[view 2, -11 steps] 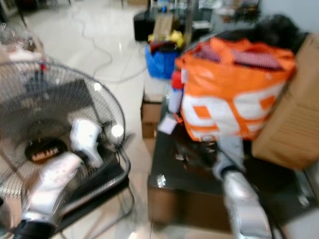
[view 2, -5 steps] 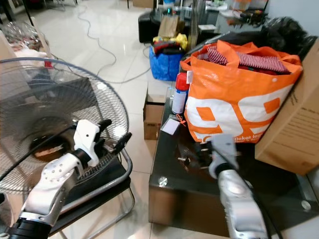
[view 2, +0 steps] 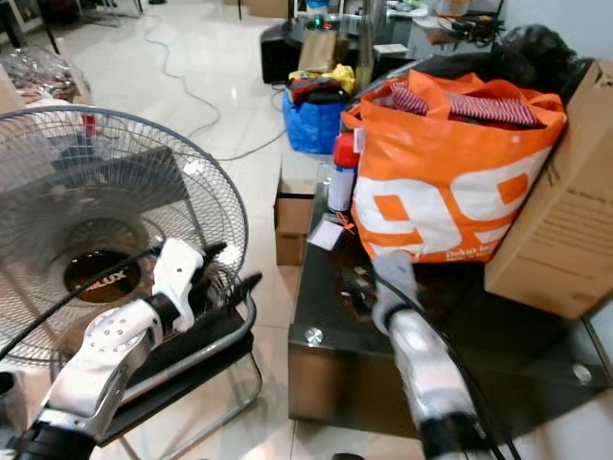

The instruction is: Hang keys on a hook

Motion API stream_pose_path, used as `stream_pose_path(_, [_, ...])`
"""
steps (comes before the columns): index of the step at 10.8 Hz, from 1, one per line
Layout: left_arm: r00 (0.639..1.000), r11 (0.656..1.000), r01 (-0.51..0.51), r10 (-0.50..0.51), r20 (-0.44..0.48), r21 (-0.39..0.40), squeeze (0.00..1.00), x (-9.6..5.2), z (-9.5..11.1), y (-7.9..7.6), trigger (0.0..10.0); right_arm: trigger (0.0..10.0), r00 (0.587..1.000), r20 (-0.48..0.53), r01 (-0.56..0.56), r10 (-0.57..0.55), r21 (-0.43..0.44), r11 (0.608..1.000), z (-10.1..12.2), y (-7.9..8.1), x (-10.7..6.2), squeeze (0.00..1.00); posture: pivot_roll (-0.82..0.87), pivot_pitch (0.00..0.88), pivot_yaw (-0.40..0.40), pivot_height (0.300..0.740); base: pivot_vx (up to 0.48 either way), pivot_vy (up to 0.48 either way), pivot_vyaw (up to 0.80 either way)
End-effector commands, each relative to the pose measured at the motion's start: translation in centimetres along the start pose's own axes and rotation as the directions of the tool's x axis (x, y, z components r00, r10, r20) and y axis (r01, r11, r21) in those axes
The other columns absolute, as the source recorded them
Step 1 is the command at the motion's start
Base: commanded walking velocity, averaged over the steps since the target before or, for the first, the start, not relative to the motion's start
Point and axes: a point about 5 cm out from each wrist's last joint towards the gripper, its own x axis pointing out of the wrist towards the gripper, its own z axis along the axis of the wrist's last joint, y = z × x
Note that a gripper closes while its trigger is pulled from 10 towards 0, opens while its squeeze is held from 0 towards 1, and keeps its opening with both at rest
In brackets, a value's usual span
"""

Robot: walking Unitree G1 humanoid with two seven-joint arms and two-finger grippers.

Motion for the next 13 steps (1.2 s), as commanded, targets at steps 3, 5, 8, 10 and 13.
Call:
stream_pose_path(3, [0.998,0.998,0.052,-0.051,-0.039,0.028,0.00,-1.6,0.2,-0.6,10.0,10.0,0.998,-0.020,-0.058,0.060,0.078,0.995,-0.4,1.4,1.7,1.00,-0.03,0.000,-0.009,0.740,0.000,0.000,0.00])
stream_pose_path(5, [0.993,0.995,0.095,-0.093,-0.077,0.029,0.00,-3.5,0.6,-1.3,10.0,10.0,0.995,-0.055,-0.080,0.085,0.080,0.994,-0.5,2.7,3.0,1.00,0.01,0.000,-0.032,0.740,0.000,0.000,0.00])
stream_pose_path(8, [0.989,0.994,0.103,-0.101,-0.110,0.018,0.00,-5.6,1.5,-2.1,10.0,10.0,0.993,-0.120,-0.009,0.019,0.079,0.997,-0.9,2.6,3.7,0.00,0.05,0.087,-0.052,0.740,0.000,0.000,0.00])
stream_pose_path(10, [0.987,0.995,0.100,-0.099,-0.125,0.006,0.00,-6.4,1.5,-2.4,10.0,10.0,0.985,-0.158,0.085,-0.070,0.091,0.992,-1.2,1.8,3.7,0.00,0.06,0.117,-0.062,0.740,0.000,0.000,0.00])
stream_pose_path(13, [0.985,0.996,0.090,-0.092,-0.149,-0.016,0.00,-8.0,2.2,-3.1,10.0,10.0,0.974,-0.190,0.151,-0.124,0.137,0.979,-1.2,1.6,3.9,0.00,0.07,0.154,-0.076,0.740,0.000,0.000,0.00])
